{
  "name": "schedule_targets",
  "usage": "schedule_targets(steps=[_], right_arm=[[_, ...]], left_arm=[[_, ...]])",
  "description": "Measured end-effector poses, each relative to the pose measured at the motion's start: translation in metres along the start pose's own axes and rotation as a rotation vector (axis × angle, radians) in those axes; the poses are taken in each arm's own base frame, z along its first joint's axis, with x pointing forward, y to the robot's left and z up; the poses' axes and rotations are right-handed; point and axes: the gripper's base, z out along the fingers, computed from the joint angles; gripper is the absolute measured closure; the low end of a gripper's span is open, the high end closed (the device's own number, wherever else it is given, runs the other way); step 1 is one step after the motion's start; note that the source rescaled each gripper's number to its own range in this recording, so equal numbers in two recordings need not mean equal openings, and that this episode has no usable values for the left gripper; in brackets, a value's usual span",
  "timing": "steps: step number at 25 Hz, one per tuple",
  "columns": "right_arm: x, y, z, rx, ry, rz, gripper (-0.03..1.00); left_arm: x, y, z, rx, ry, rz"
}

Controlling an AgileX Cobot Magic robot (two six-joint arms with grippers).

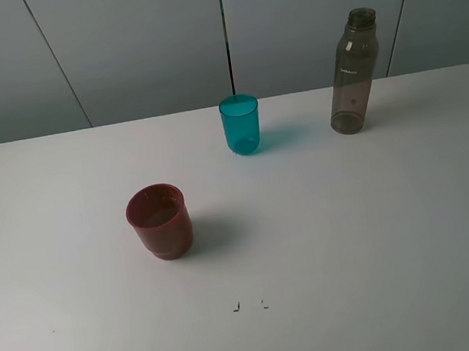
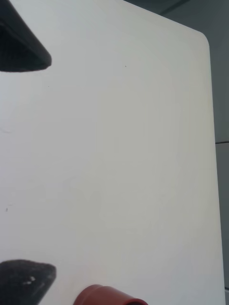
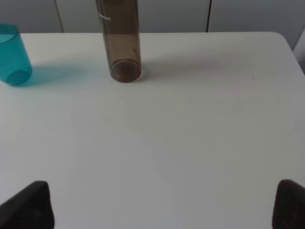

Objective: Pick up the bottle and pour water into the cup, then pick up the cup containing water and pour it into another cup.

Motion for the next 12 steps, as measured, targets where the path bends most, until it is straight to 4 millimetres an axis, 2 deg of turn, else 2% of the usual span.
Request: schedule_targets(steps=[12], right_arm=[[-0.0004,0.0069,0.0001,-0.027,-0.004,-0.05,-0.03]], left_arm=[[0.0,0.0,0.0,0.0,0.0,0.0]])
